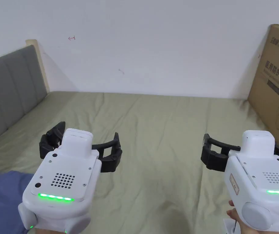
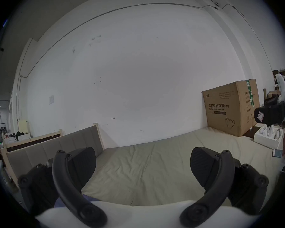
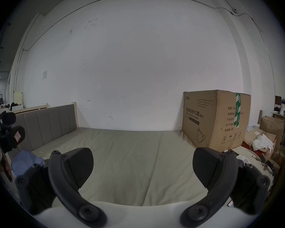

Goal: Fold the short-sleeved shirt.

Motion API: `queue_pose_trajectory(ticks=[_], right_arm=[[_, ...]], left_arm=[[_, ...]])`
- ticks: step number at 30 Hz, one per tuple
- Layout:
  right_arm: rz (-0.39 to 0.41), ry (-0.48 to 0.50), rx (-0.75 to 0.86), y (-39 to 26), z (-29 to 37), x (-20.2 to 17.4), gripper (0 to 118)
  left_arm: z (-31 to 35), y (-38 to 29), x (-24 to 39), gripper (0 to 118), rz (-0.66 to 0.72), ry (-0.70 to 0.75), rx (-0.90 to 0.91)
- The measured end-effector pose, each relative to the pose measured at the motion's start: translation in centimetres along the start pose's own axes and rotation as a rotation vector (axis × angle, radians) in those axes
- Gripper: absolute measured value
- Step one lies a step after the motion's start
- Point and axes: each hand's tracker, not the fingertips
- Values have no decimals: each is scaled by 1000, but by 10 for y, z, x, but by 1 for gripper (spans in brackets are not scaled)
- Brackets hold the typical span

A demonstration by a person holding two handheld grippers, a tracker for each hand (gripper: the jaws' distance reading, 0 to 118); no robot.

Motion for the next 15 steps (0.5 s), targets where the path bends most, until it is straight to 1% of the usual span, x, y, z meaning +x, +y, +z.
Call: queue_pose_trajectory(ticks=[7, 10, 15], right_arm=[[-17, -7, -11, 0, 0, 6, 118], [-45, -4, -16, 1, -1, 10, 118], [-45, -8, -13, 4, -1, 11, 118]], left_arm=[[-2, 2, -2, 115, 12, -6, -10], [-2, 2, -2, 115, 25, -4, -16], [-2, 3, -2, 115, 27, -3, -17]])
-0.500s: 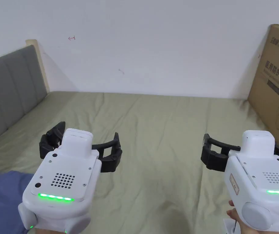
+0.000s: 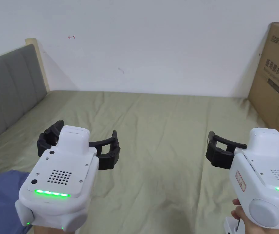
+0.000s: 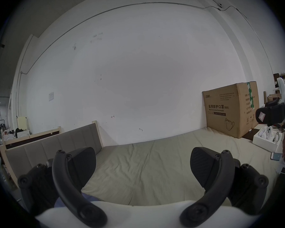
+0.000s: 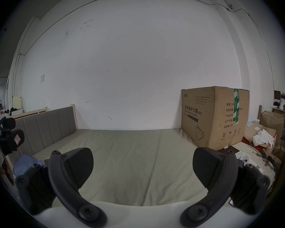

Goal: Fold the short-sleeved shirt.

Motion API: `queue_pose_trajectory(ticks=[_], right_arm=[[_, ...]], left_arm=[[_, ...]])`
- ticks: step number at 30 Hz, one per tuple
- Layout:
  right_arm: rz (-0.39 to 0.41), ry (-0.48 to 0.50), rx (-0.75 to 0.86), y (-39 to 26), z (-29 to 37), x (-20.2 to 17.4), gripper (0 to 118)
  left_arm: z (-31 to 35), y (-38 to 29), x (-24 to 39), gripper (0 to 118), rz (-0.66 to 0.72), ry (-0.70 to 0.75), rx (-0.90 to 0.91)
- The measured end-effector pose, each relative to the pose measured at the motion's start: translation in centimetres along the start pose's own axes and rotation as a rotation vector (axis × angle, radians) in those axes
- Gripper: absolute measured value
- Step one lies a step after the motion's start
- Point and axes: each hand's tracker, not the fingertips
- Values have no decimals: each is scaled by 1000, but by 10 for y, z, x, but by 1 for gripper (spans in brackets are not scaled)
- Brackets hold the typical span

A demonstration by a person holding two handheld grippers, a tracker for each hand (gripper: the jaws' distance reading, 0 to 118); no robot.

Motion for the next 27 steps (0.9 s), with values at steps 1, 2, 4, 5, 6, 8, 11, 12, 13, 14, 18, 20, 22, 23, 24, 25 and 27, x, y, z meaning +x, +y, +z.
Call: queue_pose_trajectory(ticks=[1, 2, 4, 5, 6, 8, 11, 12, 13, 14, 18, 20, 22, 23, 24, 25, 27], right_arm=[[2, 0, 1, 0, 0, 0, 118], [2, 2, 0, 1, 0, 1, 118], [0, 9, -3, 2, 0, 0, 118], [0, 10, -5, 2, 0, 0, 118], [0, 10, -8, 2, 0, 0, 118], [-1, 15, -8, 2, 0, 0, 118], [7, 15, -4, 1, 1, -1, 118], [7, 19, -4, 1, 1, -2, 118], [7, 20, -7, 1, 1, -3, 118], [9, 24, -8, 1, 1, -2, 118], [15, 32, -6, 0, 2, -3, 118], [24, 26, -1, 1, 3, -3, 118], [61, 16, 10, 3, 3, -4, 118], [118, 9, 24, 4, 4, -6, 118], [190, 7, 35, 4, 4, -10, 118], [248, 7, 49, 5, 6, -13, 118], [284, 20, 79, 9, 15, -27, 118]], left_arm=[[0, 0, -1, 115, 1, -1, 2], [1, 0, 0, 115, -2, -1, 5], [1, 1, 1, 115, -10, -1, 12], [1, 1, 2, 115, -15, 0, 14], [2, 2, 3, 115, -23, -2, 15], [2, 3, 5, 115, -43, -2, 23], [4, 4, 8, 115, -65, -6, 38], [5, 5, 8, 115, -67, -10, 44], [5, 6, 8, 115, -66, -13, 44], [5, 7, 8, 115, -63, -15, 43], [2, 6, 8, 115, -51, -33, 18], [2, 6, 7, 115, -61, -21, 18], [3, 7, 7, 115, -89, -22, 19], [3, 7, 9, 115, -162, -9, 31], [3, 7, 11, 115, -242, 2, 40], [4, 6, 13, 115, -303, 10, 50], [6, 7, 14, 115, -283, -31, 59]])
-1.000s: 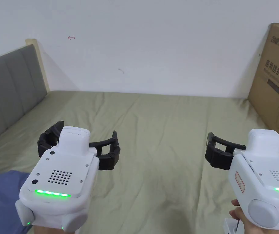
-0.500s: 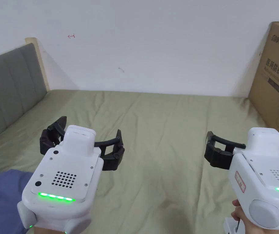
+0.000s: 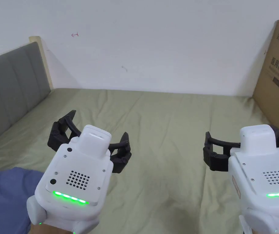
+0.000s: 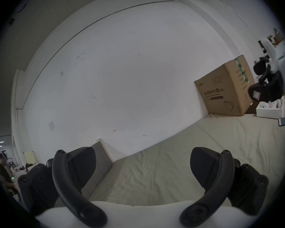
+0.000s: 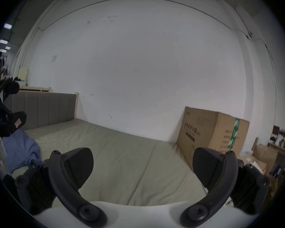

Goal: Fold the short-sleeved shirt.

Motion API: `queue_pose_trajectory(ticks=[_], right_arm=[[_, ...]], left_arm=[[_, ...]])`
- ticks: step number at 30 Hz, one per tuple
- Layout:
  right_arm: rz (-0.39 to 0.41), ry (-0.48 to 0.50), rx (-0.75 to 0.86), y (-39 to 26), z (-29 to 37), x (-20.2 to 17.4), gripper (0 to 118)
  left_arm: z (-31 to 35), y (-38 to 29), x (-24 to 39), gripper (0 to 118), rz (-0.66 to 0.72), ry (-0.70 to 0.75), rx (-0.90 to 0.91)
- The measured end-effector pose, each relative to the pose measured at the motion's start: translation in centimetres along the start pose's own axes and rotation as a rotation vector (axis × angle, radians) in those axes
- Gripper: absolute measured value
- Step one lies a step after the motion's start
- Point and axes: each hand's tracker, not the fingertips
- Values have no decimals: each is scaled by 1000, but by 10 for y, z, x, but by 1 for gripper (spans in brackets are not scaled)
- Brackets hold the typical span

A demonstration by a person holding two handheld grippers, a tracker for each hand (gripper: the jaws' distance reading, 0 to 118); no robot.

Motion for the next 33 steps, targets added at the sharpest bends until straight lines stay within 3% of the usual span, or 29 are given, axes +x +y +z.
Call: queue_pose_trajectory(ticks=[2, 3, 4, 5, 6, 8, 10, 12, 14, 17, 19, 22, 26, 28, 30, 33], right_arm=[[-7, 18, -13, 4, 2, -8, 118], [49, 36, -27, 6, 4, -13, 118], [114, 57, -29, 7, 5, -21, 118], [186, 74, -33, 7, 6, -29, 116], [235, 109, -30, 7, 8, -35, 98], [267, 183, -5, 5, 10, -44, 0], [265, 192, -4, 7, 8, -54, 0], [208, 308, -46, 2, 3, -48, 0], [208, 260, -32, -2, 0, -49, 0], [126, 332, -33, 10, -4, -64, 0], [125, 320, -31, 15, -8, -73, 0], [66, 373, -25, 22, -17, -84, 0], [6, 425, 6, 58, 4, -133, 0], [-36, 477, 2, 36, -43, -114, 0], [-56, 520, -6, 35, -60, -126, 0], [-64, 599, -19, 40, -49, -176, 0]], left_arm=[[1, 3, 1, 115, 25, -15, -9], [0, 4, 3, 110, 25, -13, -18], [1, 4, 1, 98, 40, -23, -19], [2, 5, -3, 73, 51, -36, -17], [3, 6, -7, 23, 60, -35, -16], [-1, 7, -18, 17, 118, -68, -63], [-6, 4, -38, 14, 253, -217, -107], [-2, 1, -42, 9, 224, -121, -106], [3, -3, -55, 1, 230, -179, -104], [7, -9, -64, 0, 201, -144, -126], [12, -14, -76, 0, 192, -134, -133], [20, -22, -95, 0, 221, -98, -147], [36, -45, -126, 0, 210, -18, -210], [50, -60, -145, 0, 208, 49, -246], [65, -75, -166, 0, 212, 105, -288], [88, -94, -198, 0, 222, 175, -340]])
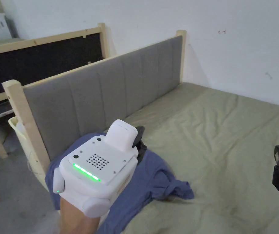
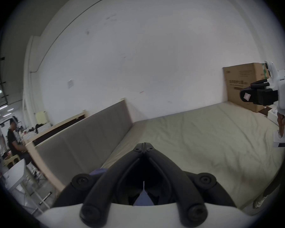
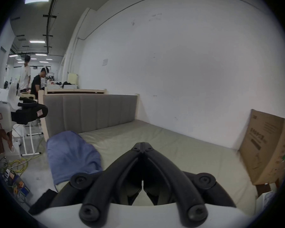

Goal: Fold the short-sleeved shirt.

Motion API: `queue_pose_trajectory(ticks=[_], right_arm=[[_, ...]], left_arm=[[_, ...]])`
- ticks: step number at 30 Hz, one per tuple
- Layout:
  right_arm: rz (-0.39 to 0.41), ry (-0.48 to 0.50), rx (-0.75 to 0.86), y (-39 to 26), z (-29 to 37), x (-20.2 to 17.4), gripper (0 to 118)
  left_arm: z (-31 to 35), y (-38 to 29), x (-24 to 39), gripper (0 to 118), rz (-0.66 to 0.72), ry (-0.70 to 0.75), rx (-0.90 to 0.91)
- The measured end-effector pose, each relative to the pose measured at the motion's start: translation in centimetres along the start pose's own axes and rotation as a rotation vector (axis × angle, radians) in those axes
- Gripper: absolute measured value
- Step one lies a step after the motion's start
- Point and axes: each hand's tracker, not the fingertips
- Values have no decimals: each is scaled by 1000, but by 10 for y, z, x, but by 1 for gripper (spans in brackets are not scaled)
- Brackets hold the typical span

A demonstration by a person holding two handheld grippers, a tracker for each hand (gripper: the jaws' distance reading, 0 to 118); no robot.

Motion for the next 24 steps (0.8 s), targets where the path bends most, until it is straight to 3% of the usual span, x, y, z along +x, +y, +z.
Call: queue_pose_trajectory(ticks=[11, 21, 24], right_arm=[[-29, 251, -1, 3, -74, -118, 0], [-59, 344, -16, 5, -105, -155, 0], [-68, 347, -31, 6, -100, -164, 0]], left_arm=[[29, -40, -106, 0, 23, 234, -140], [47, -73, -136, 0, 71, 327, -220], [33, -78, -141, 0, 92, 280, -281]])
